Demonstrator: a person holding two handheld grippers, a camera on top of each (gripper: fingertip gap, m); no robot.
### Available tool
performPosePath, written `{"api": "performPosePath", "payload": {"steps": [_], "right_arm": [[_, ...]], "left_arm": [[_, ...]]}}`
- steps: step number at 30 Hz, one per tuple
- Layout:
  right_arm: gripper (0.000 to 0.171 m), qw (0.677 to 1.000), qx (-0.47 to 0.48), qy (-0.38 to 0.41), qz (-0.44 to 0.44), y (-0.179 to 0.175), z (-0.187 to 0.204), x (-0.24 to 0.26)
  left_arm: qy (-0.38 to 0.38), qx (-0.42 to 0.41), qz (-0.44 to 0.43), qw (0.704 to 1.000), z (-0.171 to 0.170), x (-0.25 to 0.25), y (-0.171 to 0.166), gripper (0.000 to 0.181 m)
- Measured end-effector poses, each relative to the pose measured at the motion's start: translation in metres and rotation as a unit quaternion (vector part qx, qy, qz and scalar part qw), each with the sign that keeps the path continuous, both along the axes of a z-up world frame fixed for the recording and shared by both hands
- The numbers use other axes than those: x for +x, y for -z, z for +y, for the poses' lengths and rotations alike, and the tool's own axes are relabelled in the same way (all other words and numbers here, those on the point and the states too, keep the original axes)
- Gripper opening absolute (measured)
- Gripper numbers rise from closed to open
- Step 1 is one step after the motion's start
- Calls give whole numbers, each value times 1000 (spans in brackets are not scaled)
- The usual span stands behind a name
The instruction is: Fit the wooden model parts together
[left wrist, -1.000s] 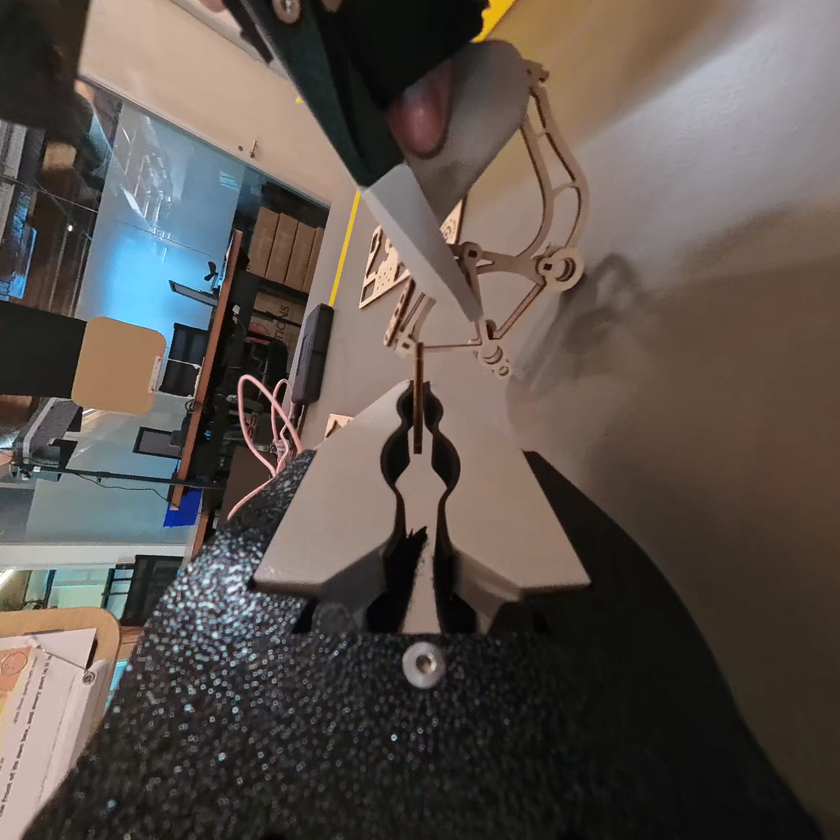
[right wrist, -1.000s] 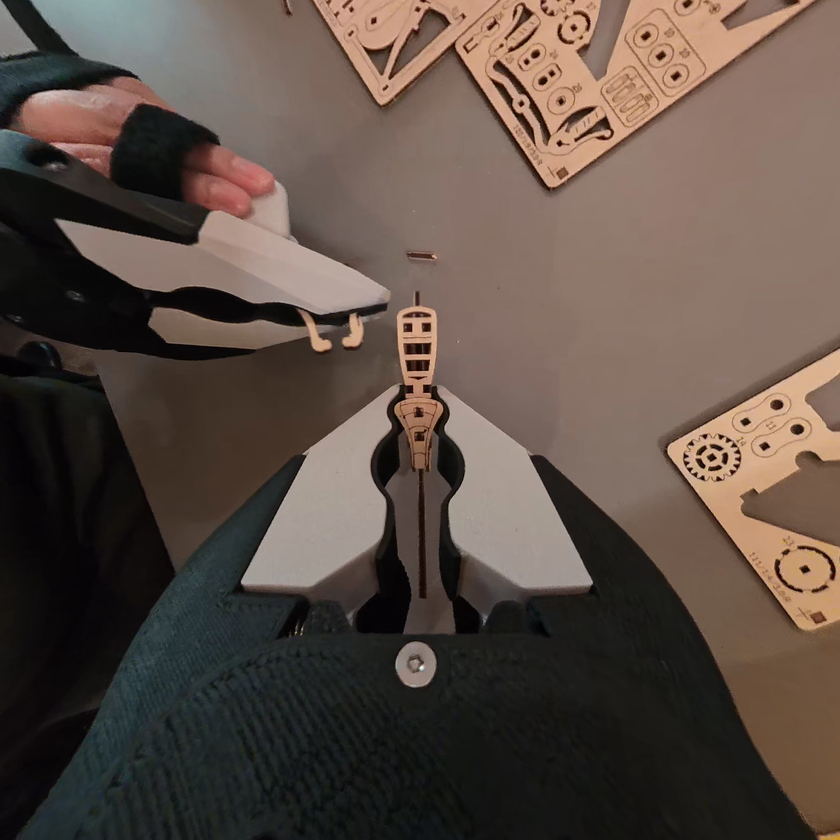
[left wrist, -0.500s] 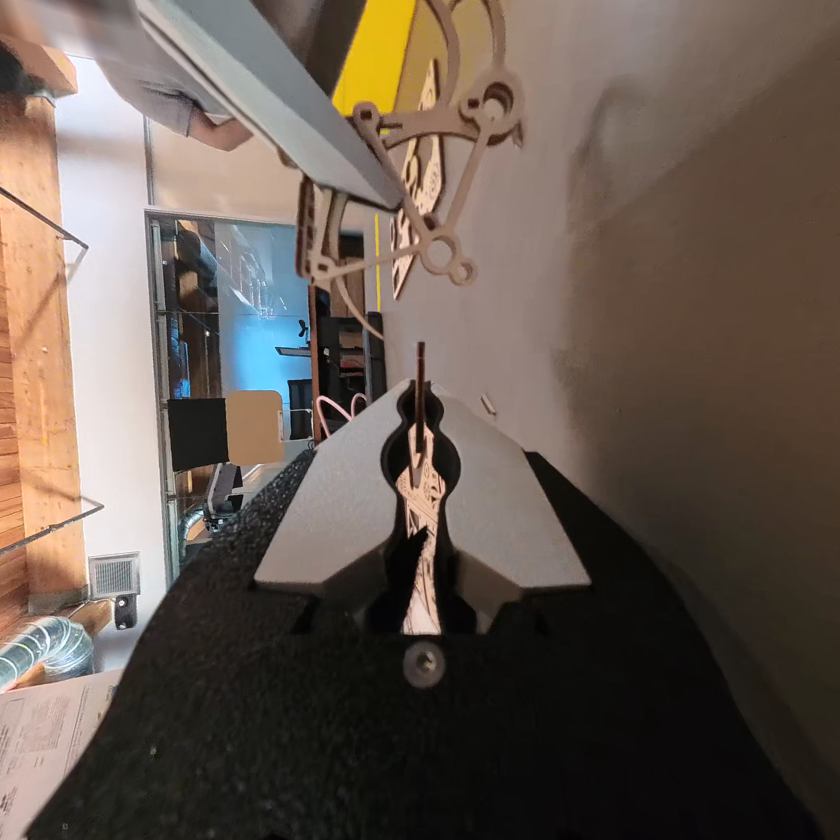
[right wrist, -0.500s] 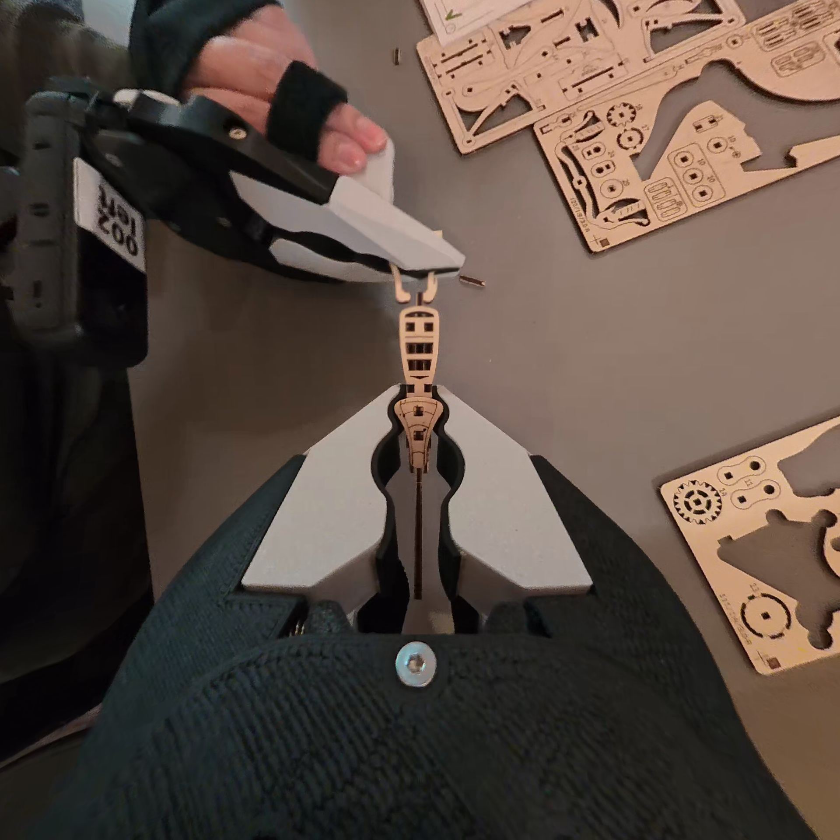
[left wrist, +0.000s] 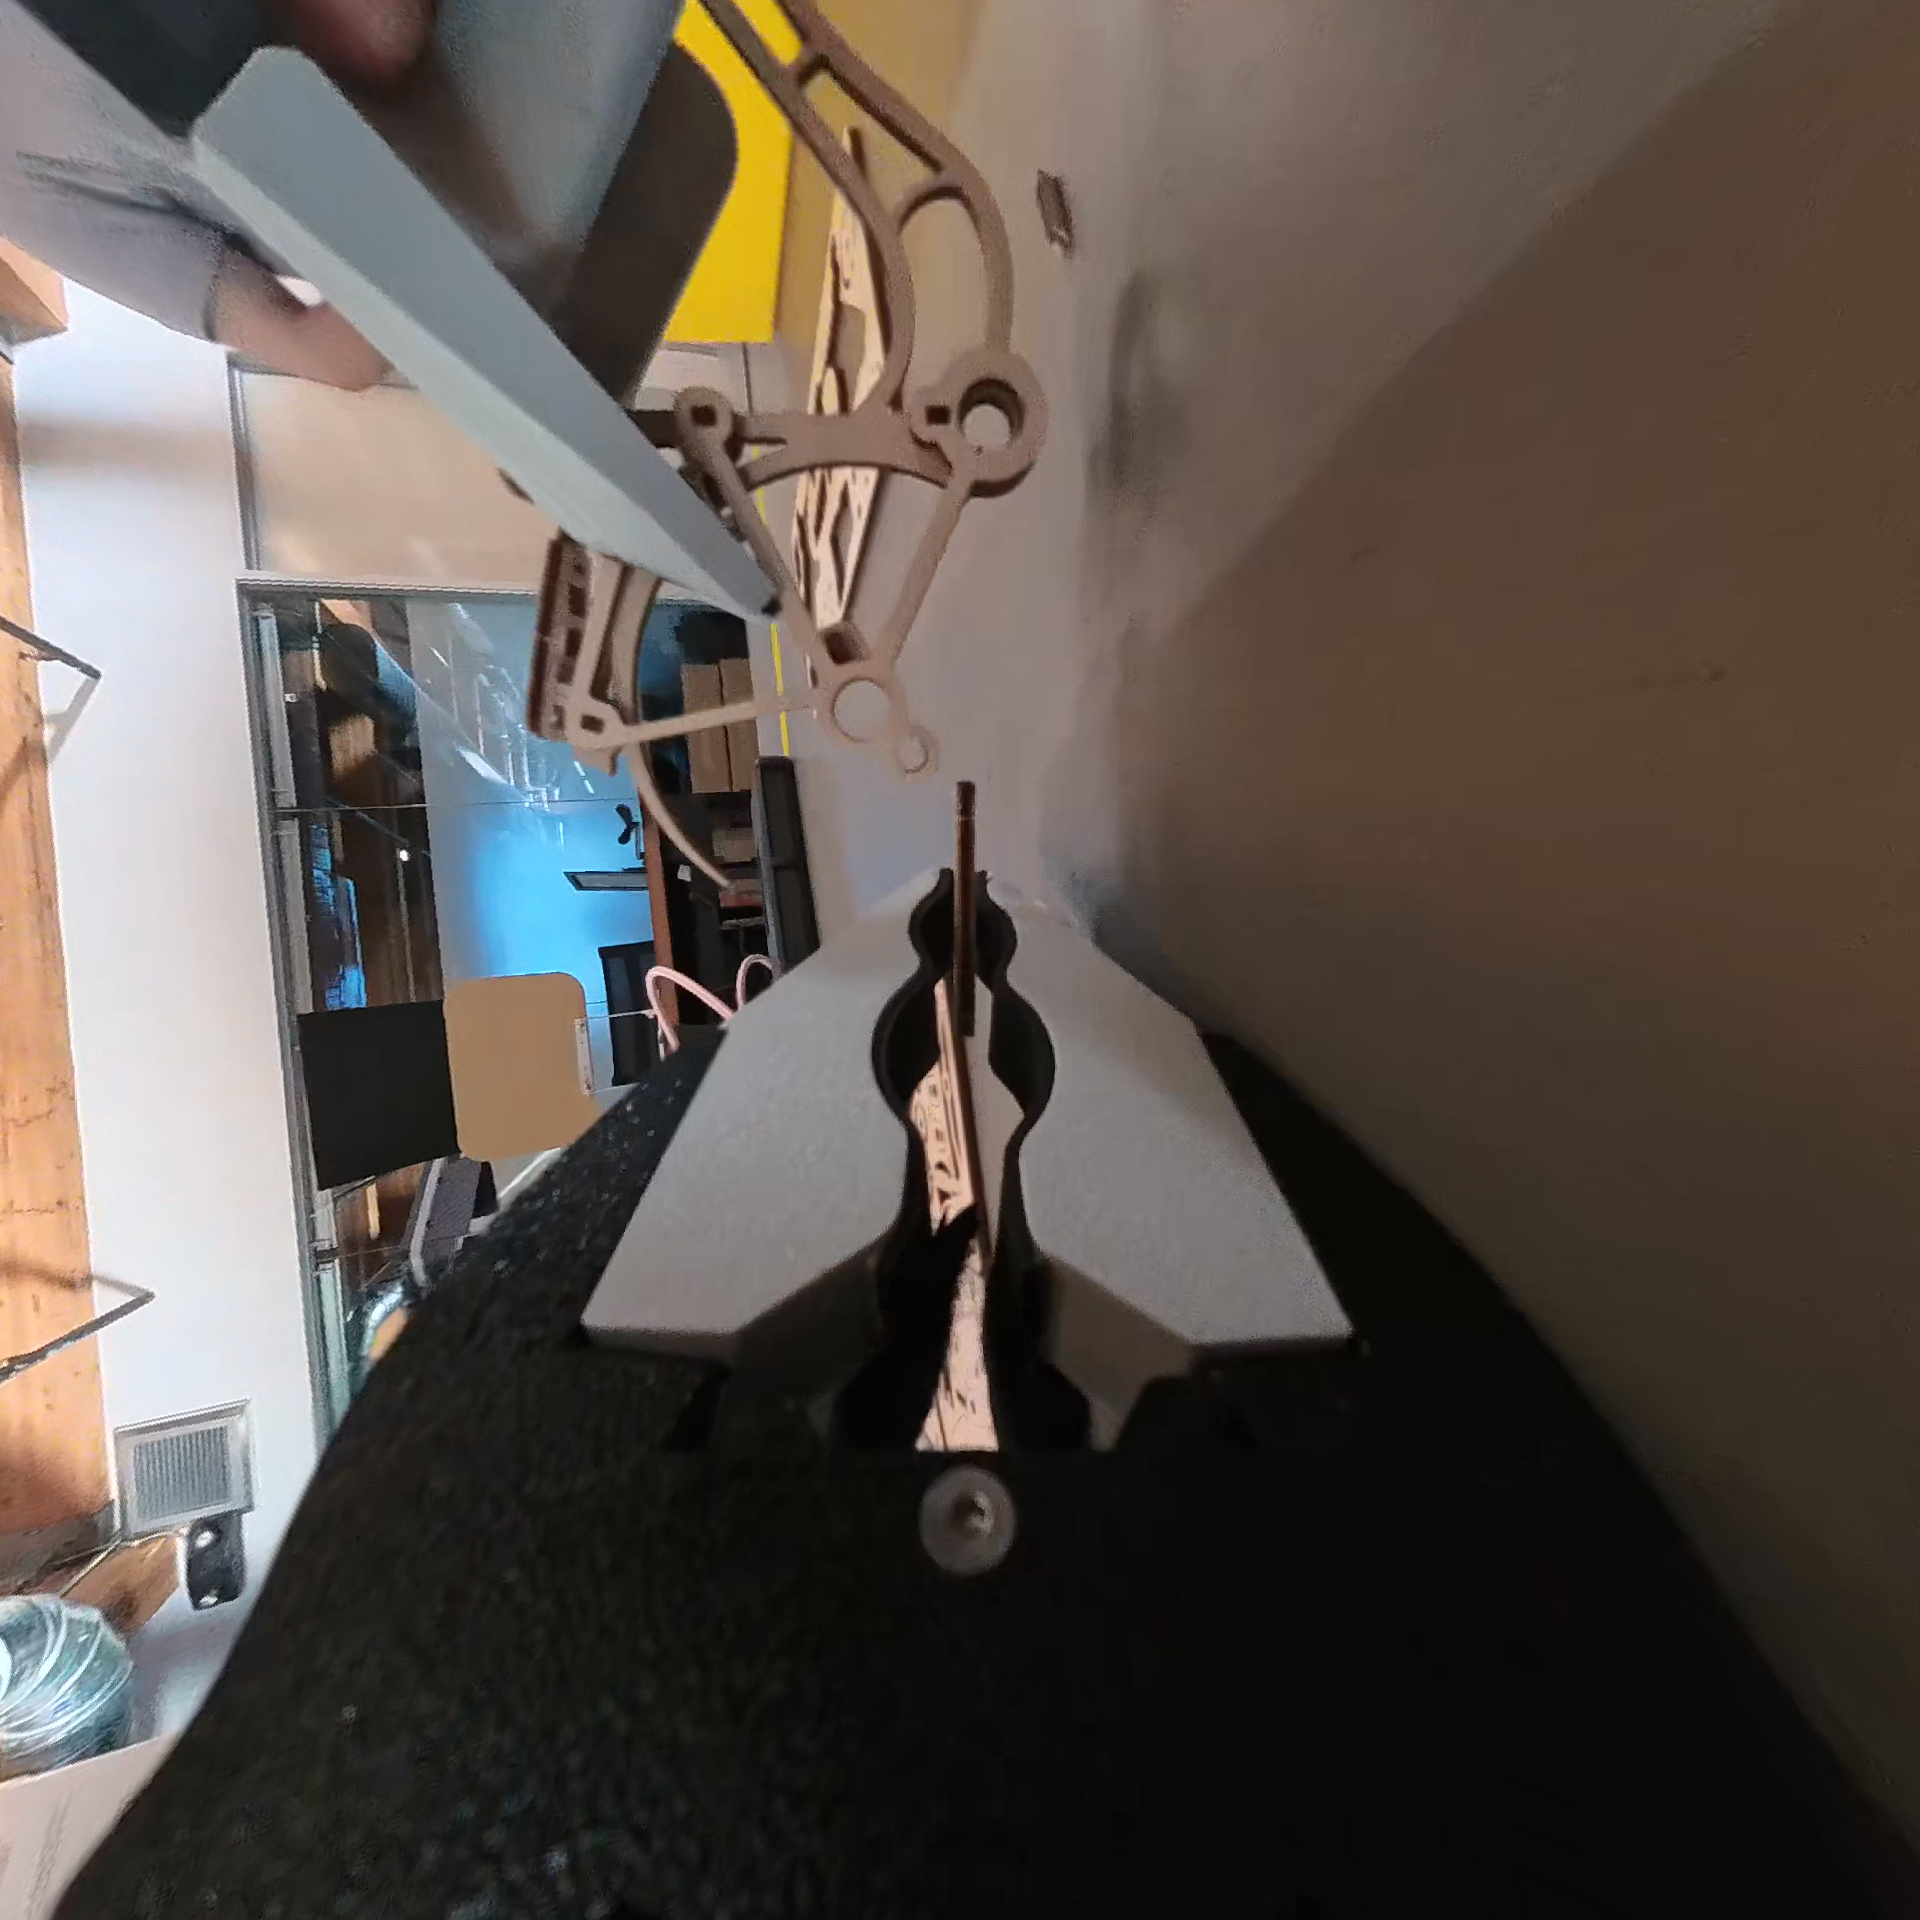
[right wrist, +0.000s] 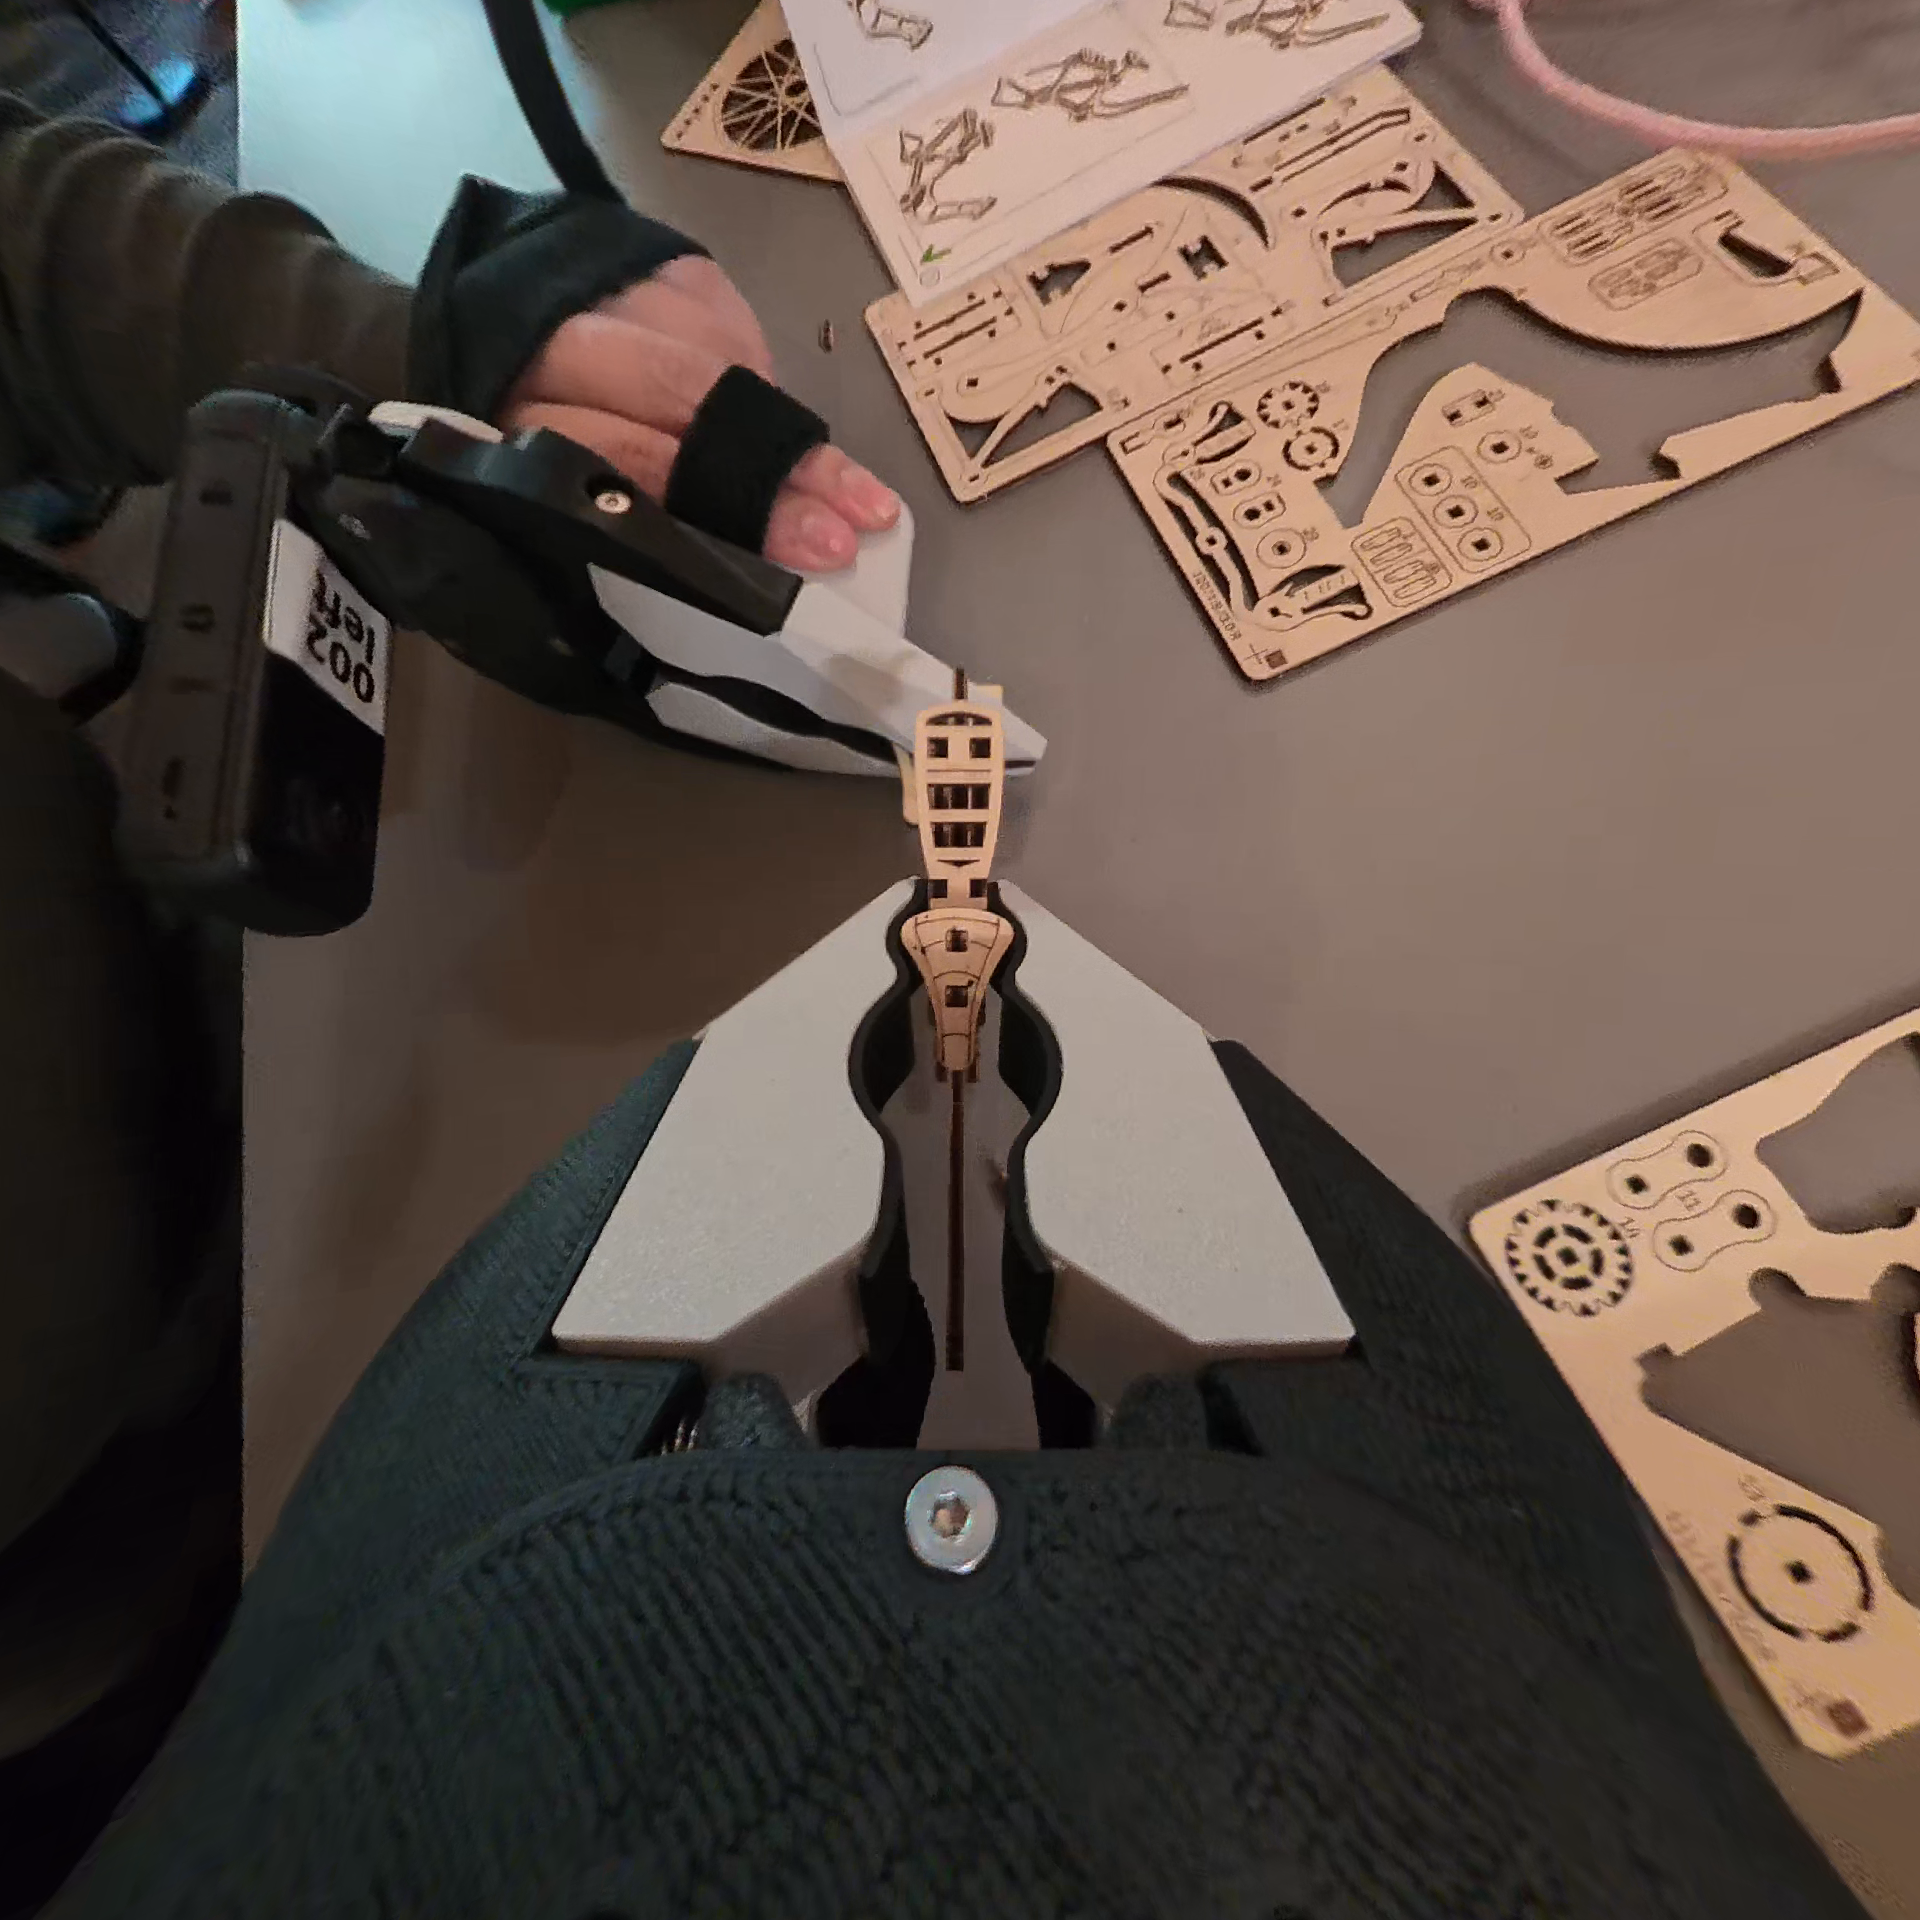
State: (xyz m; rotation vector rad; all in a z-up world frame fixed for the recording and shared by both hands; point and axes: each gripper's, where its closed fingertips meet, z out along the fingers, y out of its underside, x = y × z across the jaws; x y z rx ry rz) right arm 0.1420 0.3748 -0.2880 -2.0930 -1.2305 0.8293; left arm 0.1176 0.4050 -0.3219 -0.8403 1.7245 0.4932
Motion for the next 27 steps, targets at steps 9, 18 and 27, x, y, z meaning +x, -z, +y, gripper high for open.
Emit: {"api": "performPosePath", "payload": {"steps": [9,18,27], "right_arm": [[8,999,16,40,25,4,1,-3],[8,996,24,76,31,4,11,-4],[8,996,14,91,17,5,13,-1]], "left_arm": [[18,-14,6,1000,7,3,2,0],[27,-28,15,999,17,3,5,0],[40,-27,24,999,19,7,5,0]]}}
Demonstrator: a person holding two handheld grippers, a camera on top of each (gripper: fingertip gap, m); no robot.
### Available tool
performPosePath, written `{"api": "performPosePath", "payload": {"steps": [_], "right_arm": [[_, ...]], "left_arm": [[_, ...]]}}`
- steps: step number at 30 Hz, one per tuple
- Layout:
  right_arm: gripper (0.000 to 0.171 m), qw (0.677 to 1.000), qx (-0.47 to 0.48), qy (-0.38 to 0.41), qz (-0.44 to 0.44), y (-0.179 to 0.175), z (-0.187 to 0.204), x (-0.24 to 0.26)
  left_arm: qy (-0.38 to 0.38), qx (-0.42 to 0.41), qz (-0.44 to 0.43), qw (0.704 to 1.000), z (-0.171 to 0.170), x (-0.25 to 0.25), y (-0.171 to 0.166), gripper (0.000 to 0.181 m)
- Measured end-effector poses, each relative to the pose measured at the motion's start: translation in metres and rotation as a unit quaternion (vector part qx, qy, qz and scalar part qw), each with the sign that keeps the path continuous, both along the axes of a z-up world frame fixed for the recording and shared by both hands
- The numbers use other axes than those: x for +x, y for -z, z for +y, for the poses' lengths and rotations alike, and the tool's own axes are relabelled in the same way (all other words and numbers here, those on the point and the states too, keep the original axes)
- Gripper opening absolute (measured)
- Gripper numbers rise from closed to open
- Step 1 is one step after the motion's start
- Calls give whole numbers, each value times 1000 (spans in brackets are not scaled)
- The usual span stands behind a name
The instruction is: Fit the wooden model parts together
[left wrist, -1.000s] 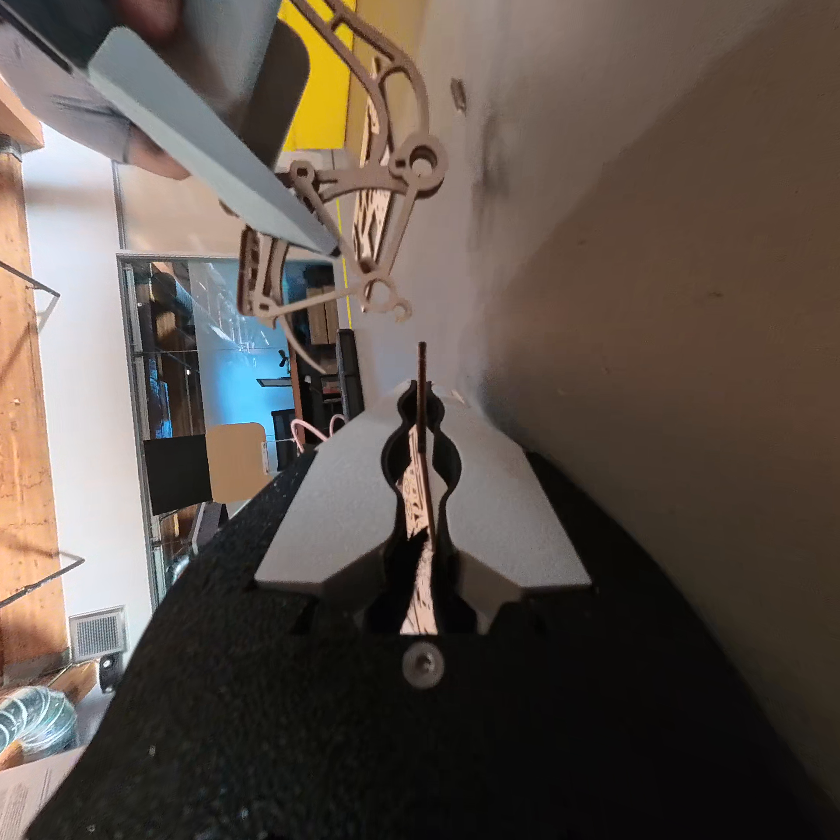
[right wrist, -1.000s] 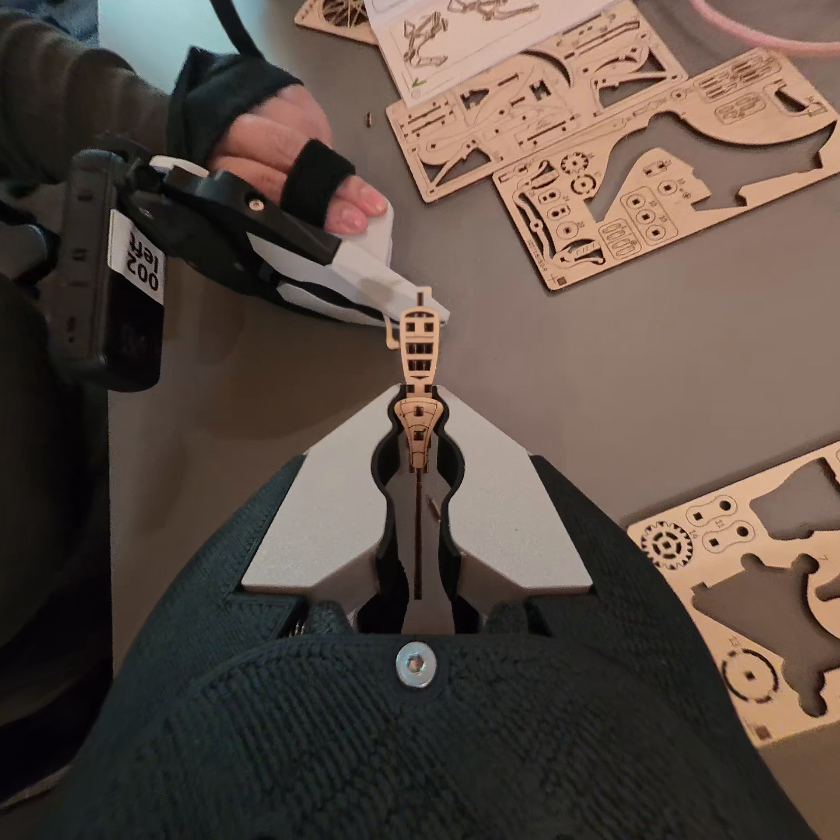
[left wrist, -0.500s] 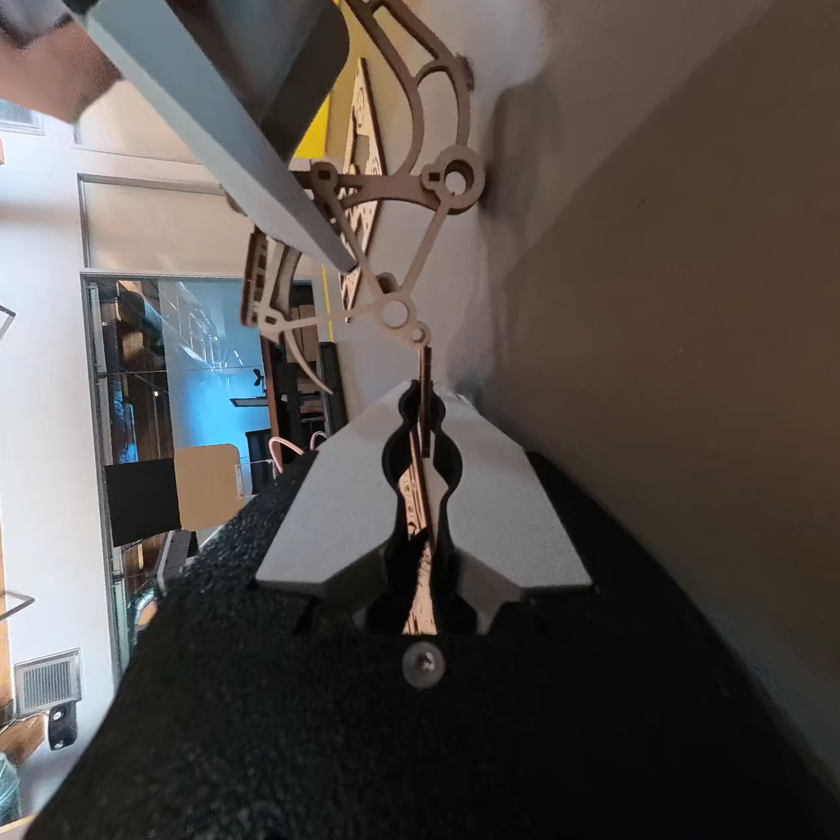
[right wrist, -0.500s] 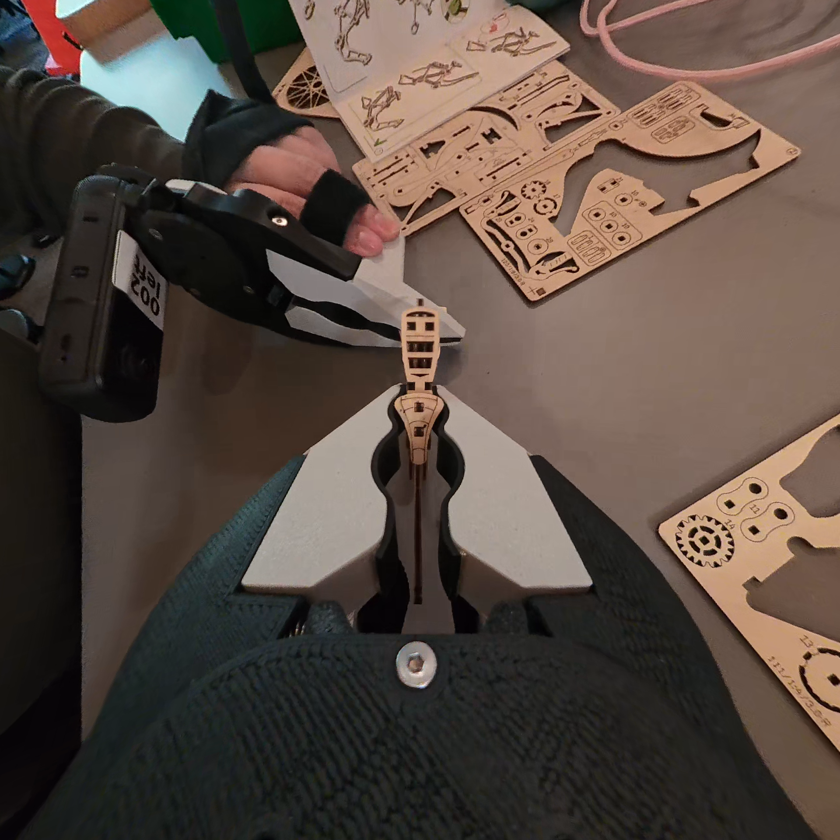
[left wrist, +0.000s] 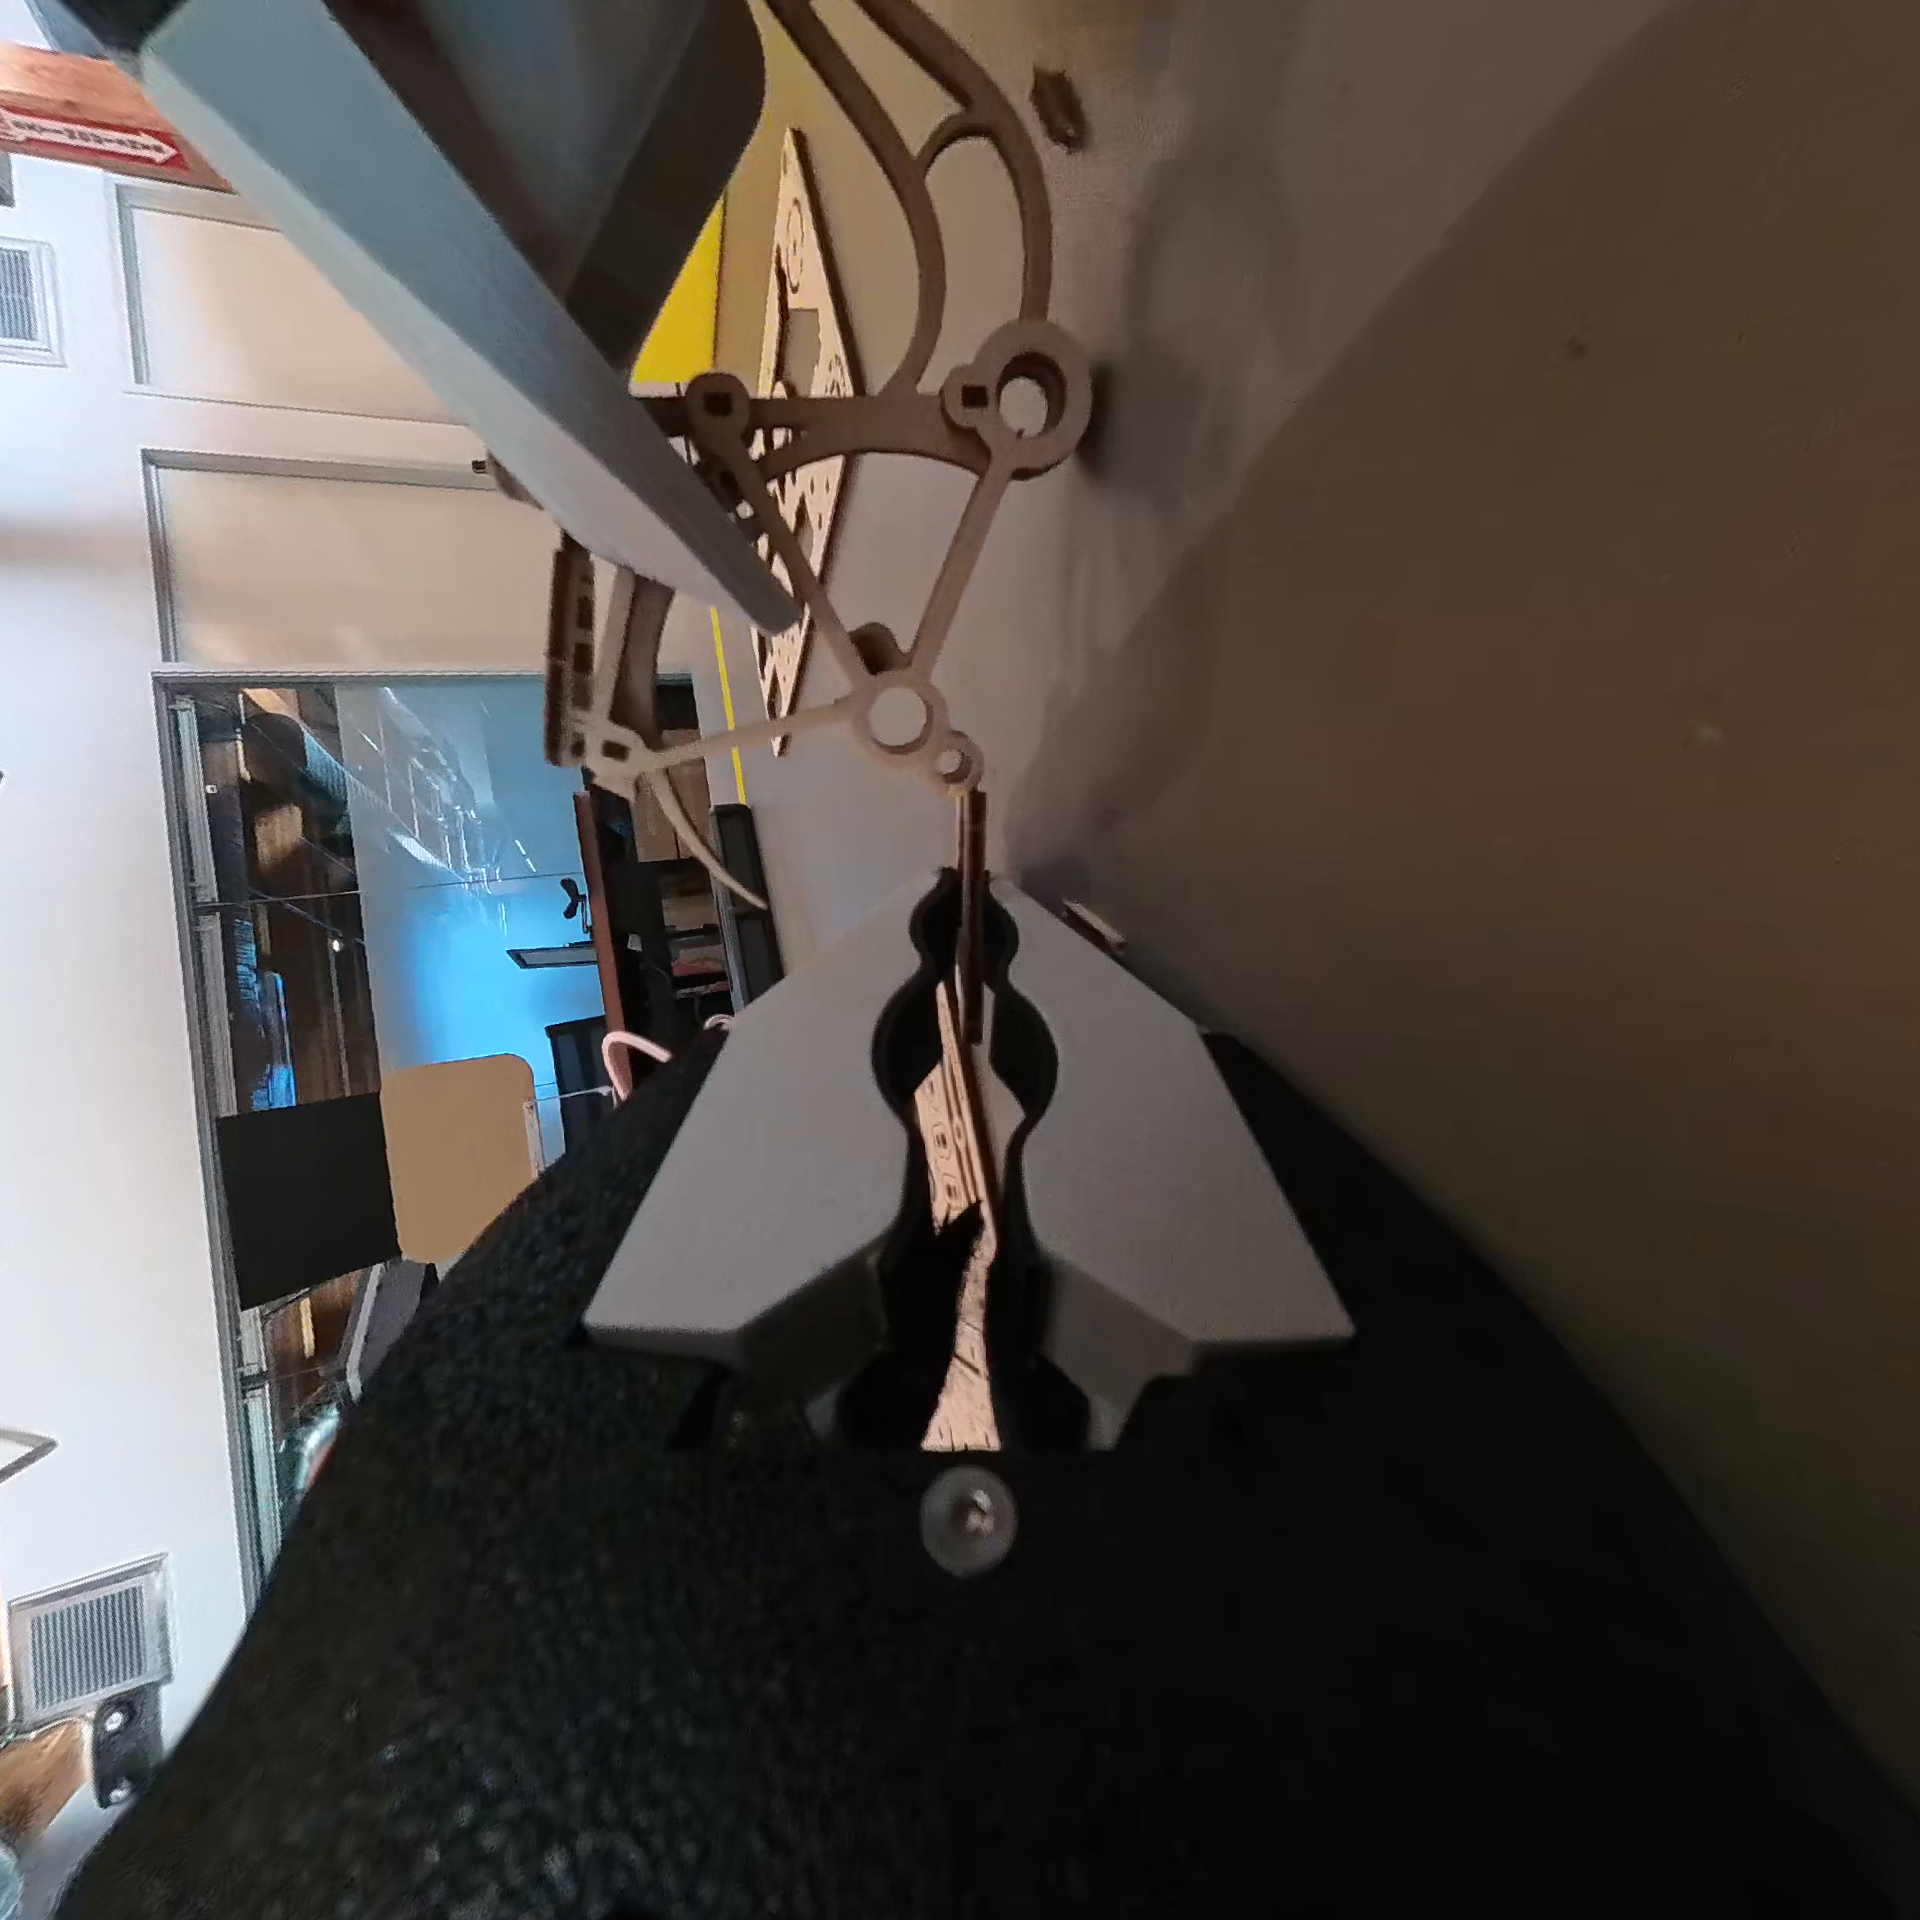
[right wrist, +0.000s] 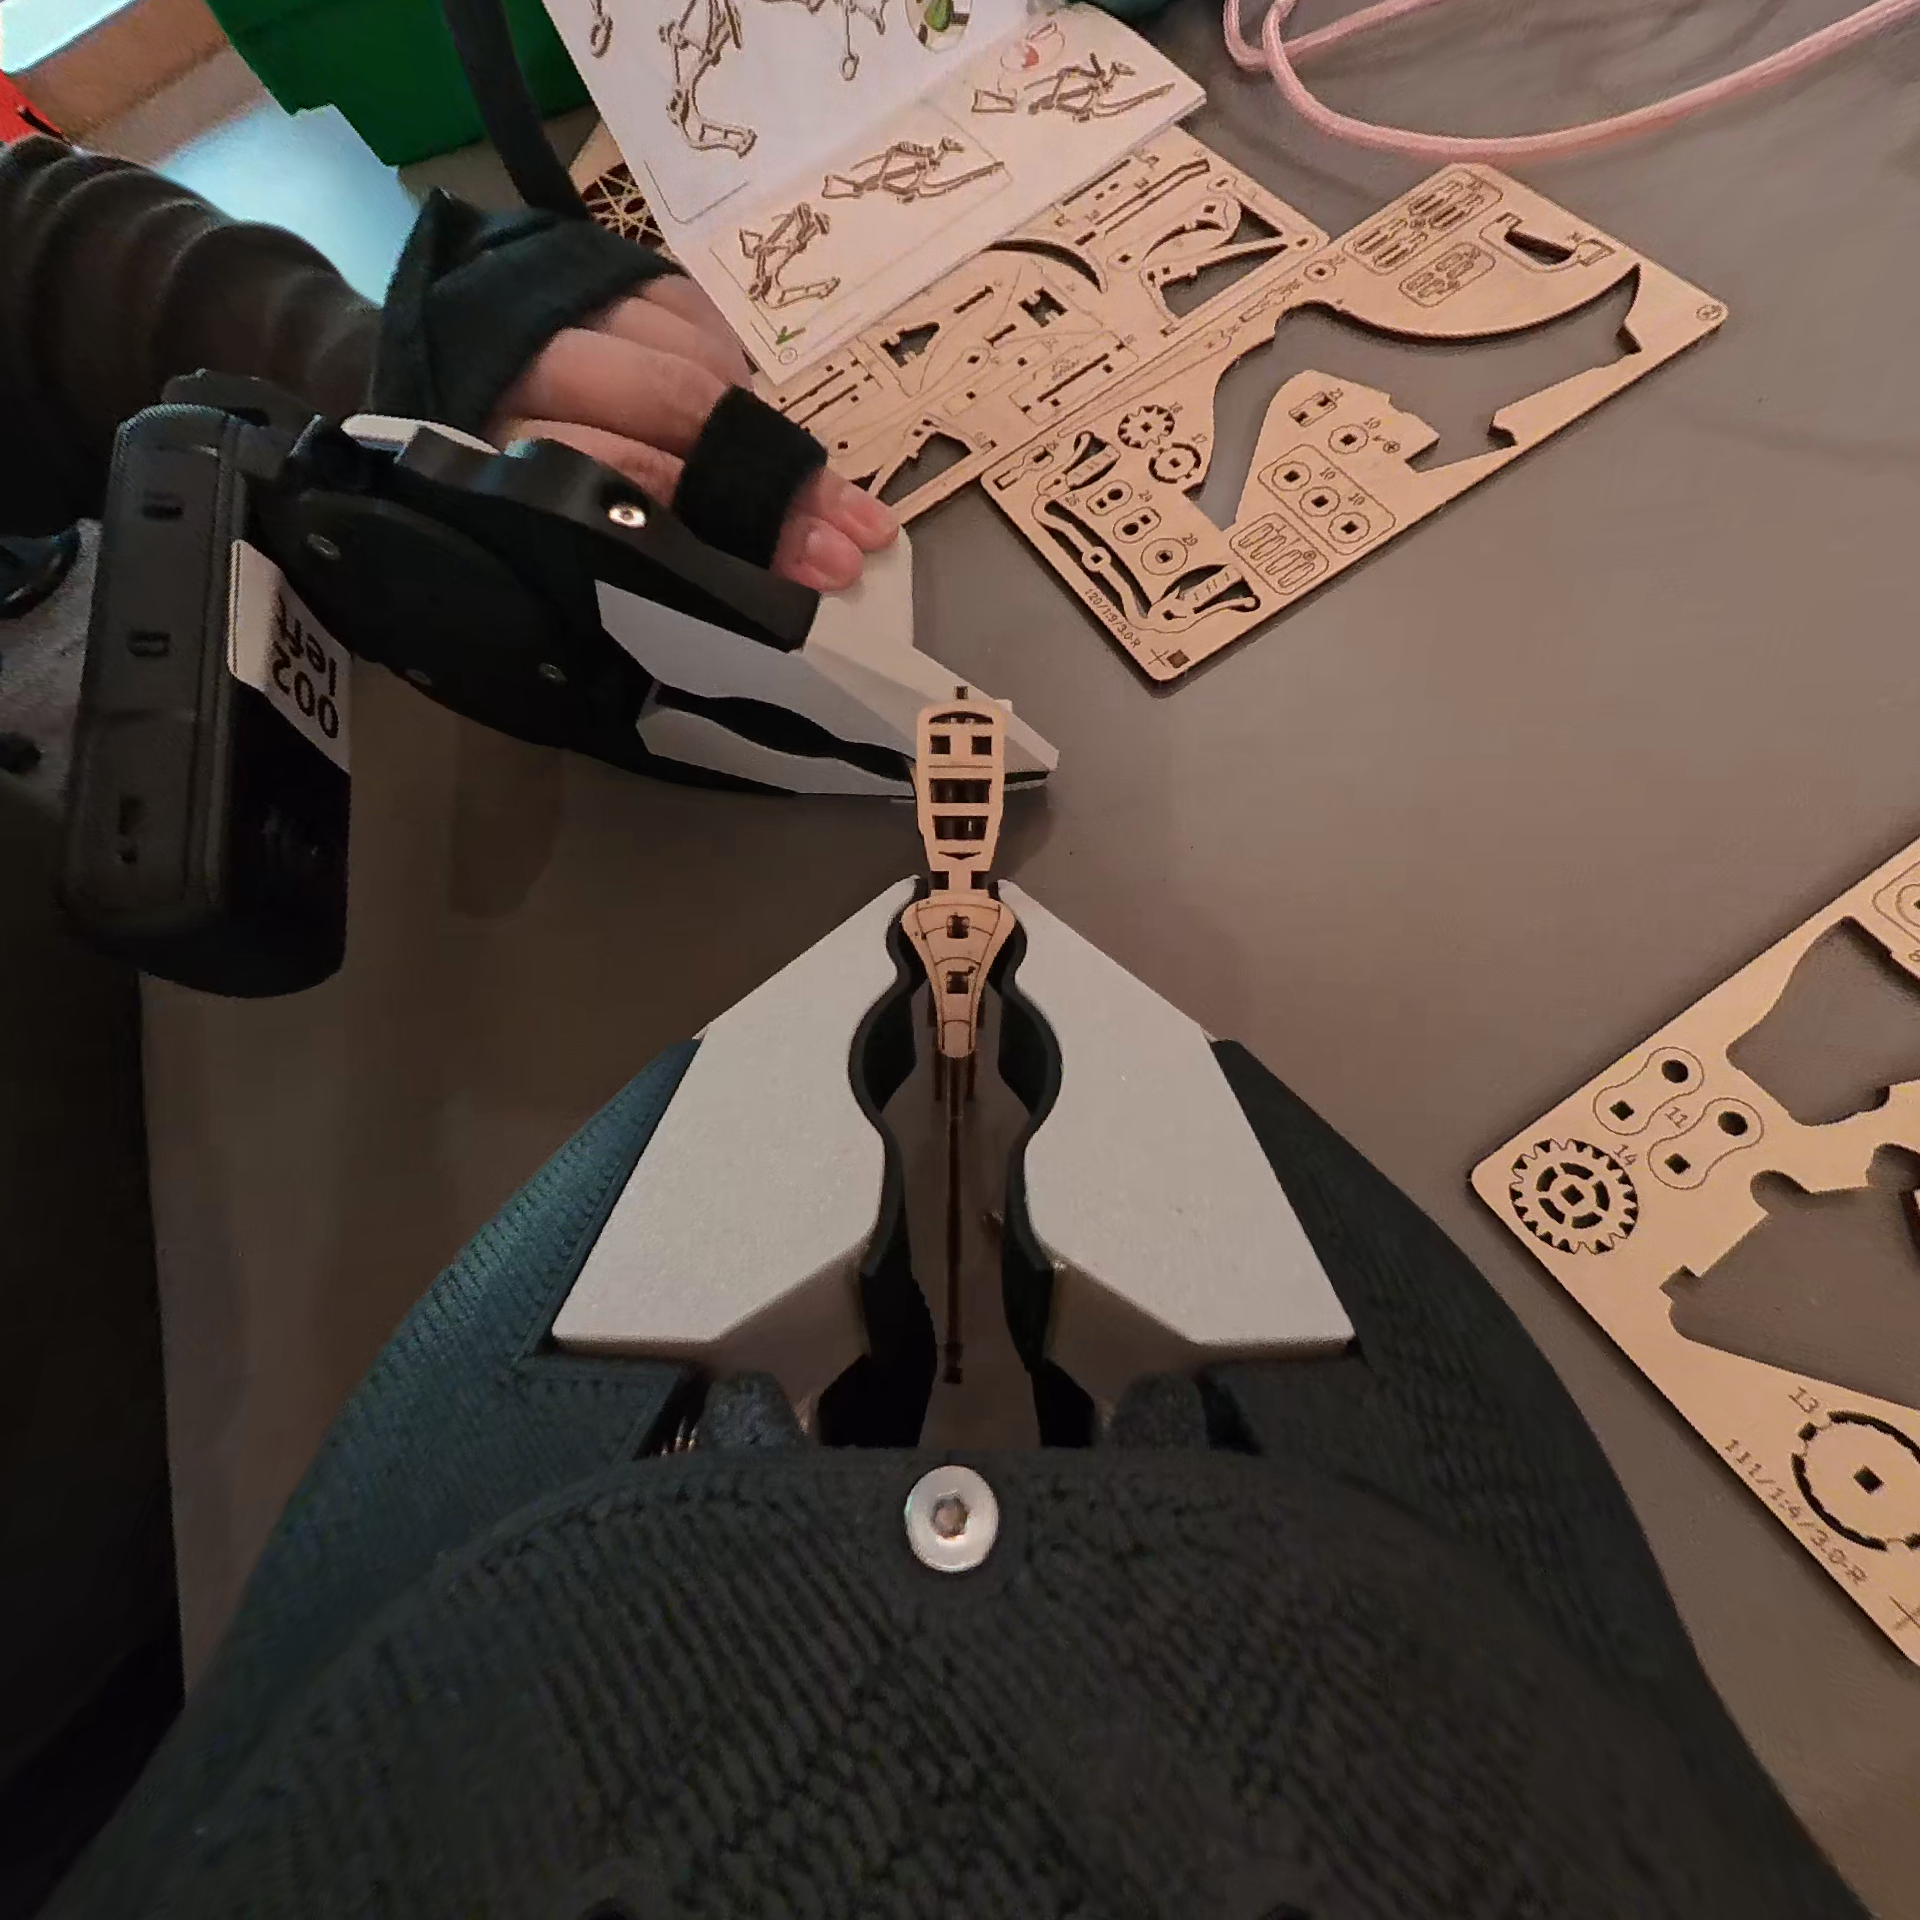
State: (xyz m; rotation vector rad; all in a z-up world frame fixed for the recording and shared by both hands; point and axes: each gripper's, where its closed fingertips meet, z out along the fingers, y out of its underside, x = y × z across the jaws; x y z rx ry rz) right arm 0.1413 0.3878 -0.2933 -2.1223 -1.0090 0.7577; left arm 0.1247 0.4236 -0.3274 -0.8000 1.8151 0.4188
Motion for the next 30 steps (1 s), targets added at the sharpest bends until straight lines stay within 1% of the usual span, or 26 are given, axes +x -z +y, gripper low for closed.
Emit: {"api": "performPosePath", "payload": {"steps": [7,18,20,24,27,30], "right_arm": [[8,1000,12,19,-4,-2,5,-1],[8,995,65,32,-63,0,8,-4],[8,996,63,35,-54,-2,8,-5],[8,998,45,53,-3,-11,11,-3],[8,998,33,51,23,-14,9,-7],[8,998,42,50,19,-15,9,-9]], "left_arm": [[-3,-9,5,1000,4,1,2,0],[-24,-36,0,999,8,0,3,0],[-28,-45,-6,999,10,0,1,0],[-34,-48,-24,998,13,0,-8,0],[-38,-54,-27,997,14,1,-10,0],[-40,-54,-27,997,15,0,-10,0]]}}
